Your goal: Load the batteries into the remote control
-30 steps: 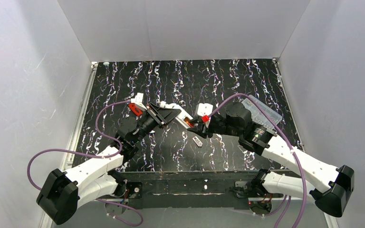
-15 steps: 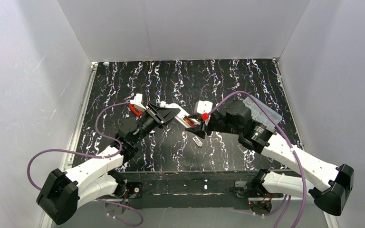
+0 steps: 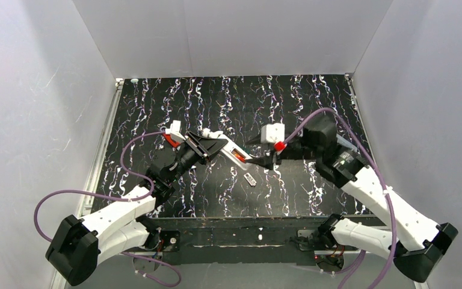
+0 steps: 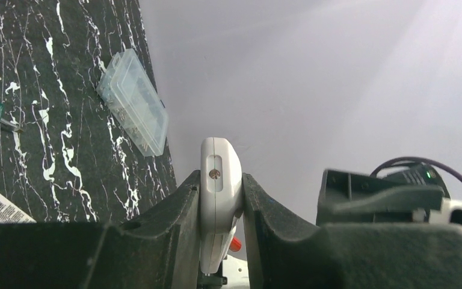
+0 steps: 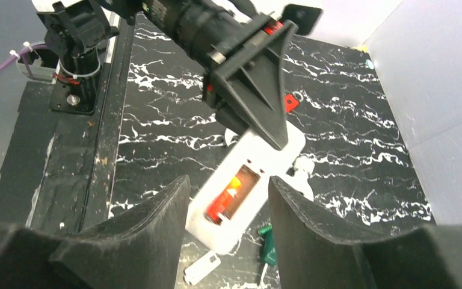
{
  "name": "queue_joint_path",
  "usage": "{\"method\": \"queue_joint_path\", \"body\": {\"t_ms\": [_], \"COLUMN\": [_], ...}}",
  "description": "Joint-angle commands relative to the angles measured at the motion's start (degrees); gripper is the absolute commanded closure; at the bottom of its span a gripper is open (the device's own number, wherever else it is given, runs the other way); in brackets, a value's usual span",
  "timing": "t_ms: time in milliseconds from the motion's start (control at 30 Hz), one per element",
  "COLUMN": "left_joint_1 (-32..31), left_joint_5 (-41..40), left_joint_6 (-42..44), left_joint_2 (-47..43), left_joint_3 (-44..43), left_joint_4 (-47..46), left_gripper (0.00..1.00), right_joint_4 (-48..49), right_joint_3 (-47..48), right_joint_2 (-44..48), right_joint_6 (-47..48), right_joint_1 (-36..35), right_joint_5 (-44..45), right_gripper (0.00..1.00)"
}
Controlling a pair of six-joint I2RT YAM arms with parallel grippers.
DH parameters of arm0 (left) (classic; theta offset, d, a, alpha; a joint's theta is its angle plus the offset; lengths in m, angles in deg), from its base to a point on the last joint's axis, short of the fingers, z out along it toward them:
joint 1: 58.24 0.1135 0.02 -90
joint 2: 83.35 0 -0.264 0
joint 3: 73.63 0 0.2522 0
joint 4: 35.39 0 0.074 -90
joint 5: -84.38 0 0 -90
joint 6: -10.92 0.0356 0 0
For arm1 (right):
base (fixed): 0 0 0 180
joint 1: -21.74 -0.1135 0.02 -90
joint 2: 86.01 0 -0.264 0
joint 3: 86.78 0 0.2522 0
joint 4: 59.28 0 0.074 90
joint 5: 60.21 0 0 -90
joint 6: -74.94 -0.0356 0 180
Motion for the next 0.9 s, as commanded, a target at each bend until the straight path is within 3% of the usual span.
{"method": "queue_joint_path", "body": {"t_ms": [0,167,400,867], "left_joint_1": [-0.2,-0.2,-0.2,-0.2], "left_joint_5": [0.8,2.3,4.2,6.9], "left_joint_6": [-1.0,-1.5,-3.0,-4.6], "left_joint_2": [-3.2,-4.6,-3.8,-0.6], "left_joint_3": [-1.5,-1.8,-2.6,-4.8], "left_joint_4": [-1.6,0.9,-1.2,-4.6], "left_gripper": [1.0,1.0,1.0,1.0], "right_joint_4": [-14.2,-18.2,-27.8,-23.5], "right_joint_3": [7.1,8.9,12.3,9.5], "right_joint_2": [-2.3,-4.3,-7.7,-10.9], "right_joint_6": [7.9,13.1,22.1,22.0], "right_joint_1": [11.9,17.6,18.9,18.9], "right_joint_5": [-21.0,-29.8,-36.2,-39.7], "right_gripper": [0.41,0.42,0.44,0.44]}}
